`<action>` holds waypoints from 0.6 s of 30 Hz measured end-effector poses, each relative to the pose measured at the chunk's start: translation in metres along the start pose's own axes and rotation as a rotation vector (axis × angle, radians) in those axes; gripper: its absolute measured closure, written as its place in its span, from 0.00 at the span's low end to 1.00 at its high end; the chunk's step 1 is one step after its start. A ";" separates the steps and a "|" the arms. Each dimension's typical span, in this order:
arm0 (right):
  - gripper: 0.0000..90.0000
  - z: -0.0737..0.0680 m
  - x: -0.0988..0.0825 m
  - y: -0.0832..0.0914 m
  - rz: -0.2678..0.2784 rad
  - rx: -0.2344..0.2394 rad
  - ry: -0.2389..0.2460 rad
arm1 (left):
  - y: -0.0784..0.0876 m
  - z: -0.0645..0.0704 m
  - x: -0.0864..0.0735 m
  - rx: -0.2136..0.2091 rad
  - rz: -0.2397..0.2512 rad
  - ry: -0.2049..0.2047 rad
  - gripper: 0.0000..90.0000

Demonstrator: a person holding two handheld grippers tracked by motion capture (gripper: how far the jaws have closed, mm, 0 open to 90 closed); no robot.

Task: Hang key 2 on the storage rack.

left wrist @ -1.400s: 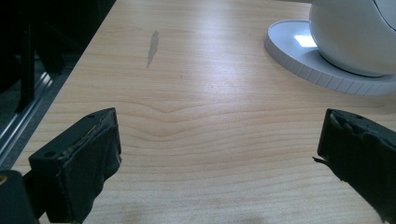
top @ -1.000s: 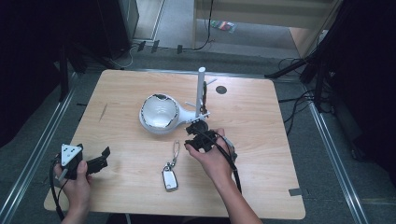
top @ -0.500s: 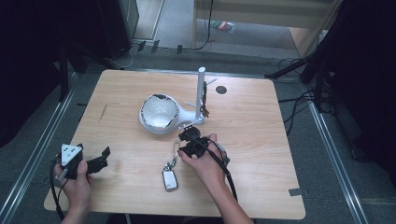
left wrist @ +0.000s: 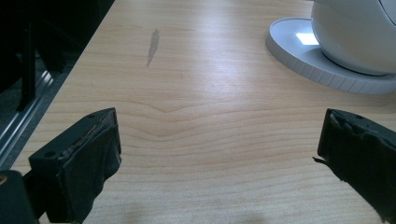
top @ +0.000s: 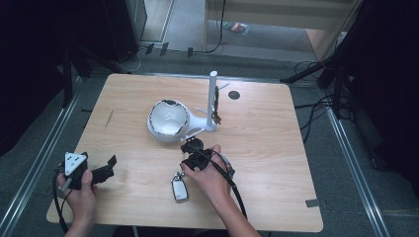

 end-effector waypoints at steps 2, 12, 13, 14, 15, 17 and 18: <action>0.63 -0.001 0.000 0.000 -0.001 0.004 -0.002 | 0.000 0.000 0.000 0.000 0.000 0.000 0.00; 0.65 -0.009 -0.002 -0.006 -0.032 0.008 -0.007 | 0.000 0.000 0.000 0.000 -0.001 0.000 0.00; 0.65 -0.009 -0.001 -0.006 -0.031 0.013 -0.010 | 0.000 0.000 0.000 0.000 -0.001 0.000 0.00; 0.66 -0.010 -0.001 -0.006 -0.032 0.012 -0.009 | 0.000 0.000 0.000 0.000 -0.001 0.000 0.00; 0.66 -0.011 -0.002 -0.007 -0.035 0.012 -0.015 | 0.000 0.000 0.000 0.000 -0.001 -0.001 0.00; 0.67 -0.012 -0.002 -0.008 -0.044 0.011 -0.010 | 0.000 0.000 0.000 0.000 -0.001 -0.002 0.00; 0.67 -0.013 -0.003 -0.009 -0.048 0.011 -0.009 | 0.000 0.000 0.000 0.000 -0.001 0.000 0.00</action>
Point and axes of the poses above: each handheld gripper's, and its own axes: y roughly backward along the jaws, x roughly out of its top, z roughly to its right, the point moved 9 cm from there along -y, roughly forward along the jaws, and after that the axes turned 9 degrees about y, right-handed, at the moved point
